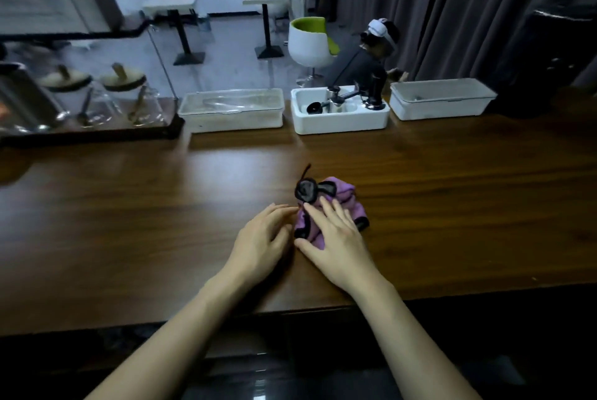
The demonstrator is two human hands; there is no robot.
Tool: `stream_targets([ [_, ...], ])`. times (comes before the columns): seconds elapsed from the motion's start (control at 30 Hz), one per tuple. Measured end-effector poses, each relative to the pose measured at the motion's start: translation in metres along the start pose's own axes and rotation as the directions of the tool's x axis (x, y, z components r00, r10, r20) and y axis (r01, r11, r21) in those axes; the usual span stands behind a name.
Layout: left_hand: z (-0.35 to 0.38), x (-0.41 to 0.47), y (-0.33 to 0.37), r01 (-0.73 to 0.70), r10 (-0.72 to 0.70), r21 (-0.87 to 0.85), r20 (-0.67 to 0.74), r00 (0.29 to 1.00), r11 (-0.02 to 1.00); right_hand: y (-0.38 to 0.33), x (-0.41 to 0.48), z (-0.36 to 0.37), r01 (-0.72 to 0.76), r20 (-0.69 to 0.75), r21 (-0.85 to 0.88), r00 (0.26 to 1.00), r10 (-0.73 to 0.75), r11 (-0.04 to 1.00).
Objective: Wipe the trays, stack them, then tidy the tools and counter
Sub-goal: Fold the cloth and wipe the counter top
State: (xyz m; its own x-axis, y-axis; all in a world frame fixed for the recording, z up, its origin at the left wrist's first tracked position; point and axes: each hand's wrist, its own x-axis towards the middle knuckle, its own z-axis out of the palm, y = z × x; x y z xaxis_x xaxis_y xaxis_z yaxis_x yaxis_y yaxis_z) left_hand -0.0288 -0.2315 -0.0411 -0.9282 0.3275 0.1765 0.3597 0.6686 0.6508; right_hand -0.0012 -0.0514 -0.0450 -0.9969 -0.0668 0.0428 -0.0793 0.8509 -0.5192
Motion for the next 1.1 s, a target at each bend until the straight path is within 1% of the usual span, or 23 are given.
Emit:
stream_targets([
  [0.1,-0.032,-0.012,-0.025,0.117,-0.116,0.023,-0.059,0.991,0.993,-0.038,0.023,0.016,0.070,0.096,0.040,0.993,-0.074,0.997],
  [0.2,-0.056,-0.020,-0.043,0.195,-0.192,0.013,-0.117,0.974,0.981,-0.074,0.036,0.020,0.054,0.216,0.235,0.971,-0.107,0.970],
  [0.23,-0.063,-0.022,-0.046,0.218,-0.215,0.004,-0.132,0.968,0.976,-0.082,0.039,0.019,0.042,0.221,0.269,0.970,-0.104,0.962],
  [0.3,-0.073,-0.025,-0.052,0.253,-0.252,-0.007,-0.150,0.956,0.967,-0.089,0.047,0.017,0.029,0.149,0.279,0.986,-0.073,0.960],
  [0.4,-0.080,-0.026,-0.059,0.274,-0.271,0.004,-0.124,0.954,0.962,-0.088,0.061,0.014,-0.003,0.029,0.293,1.000,-0.005,0.956],
  [0.47,-0.082,-0.025,-0.058,0.258,-0.254,0.022,-0.099,0.962,0.966,-0.090,0.070,0.011,-0.011,0.000,0.270,1.000,0.011,0.963],
  [0.53,-0.083,-0.022,-0.055,0.234,-0.231,0.043,-0.076,0.970,0.971,-0.096,0.080,0.007,-0.007,-0.001,0.185,1.000,0.007,0.983],
  [0.6,-0.083,-0.019,-0.053,0.225,-0.219,0.082,-0.082,0.972,0.971,-0.104,0.090,0.004,-0.010,0.030,0.084,1.000,0.007,0.996],
  [0.67,-0.082,-0.016,-0.055,0.224,-0.211,0.112,-0.116,0.971,0.968,-0.113,0.099,0.004,-0.039,0.082,0.004,0.996,0.038,0.999],
  [0.73,-0.082,-0.013,-0.060,0.258,-0.242,0.105,-0.145,0.959,0.960,-0.120,0.104,0.006,-0.060,0.112,-0.079,0.991,0.069,0.995],
  [0.83,-0.086,-0.009,-0.068,0.311,-0.295,0.083,-0.163,0.941,0.947,-0.124,0.107,0.006,-0.029,0.164,-0.153,0.985,0.055,0.988],
  [0.9,-0.092,-0.007,-0.073,0.315,-0.301,0.070,-0.157,0.941,0.947,-0.124,0.108,0.001,0.009,0.262,-0.133,0.965,0.026,0.991],
  [1.0,-0.098,0.001,-0.082,0.307,-0.298,0.046,-0.150,0.943,0.950,-0.122,0.108,-0.005,0.010,0.436,-0.008,0.900,-0.005,1.000],
  [1.07,-0.101,0.008,-0.084,0.301,-0.296,0.024,-0.128,0.947,0.953,-0.121,0.109,-0.007,-0.011,0.481,0.036,0.876,-0.008,0.999],
  [1.1,-0.102,0.011,-0.085,0.297,-0.294,0.014,-0.111,0.949,0.955,-0.121,0.110,-0.007,-0.016,0.462,0.040,0.887,-0.004,0.999],
])
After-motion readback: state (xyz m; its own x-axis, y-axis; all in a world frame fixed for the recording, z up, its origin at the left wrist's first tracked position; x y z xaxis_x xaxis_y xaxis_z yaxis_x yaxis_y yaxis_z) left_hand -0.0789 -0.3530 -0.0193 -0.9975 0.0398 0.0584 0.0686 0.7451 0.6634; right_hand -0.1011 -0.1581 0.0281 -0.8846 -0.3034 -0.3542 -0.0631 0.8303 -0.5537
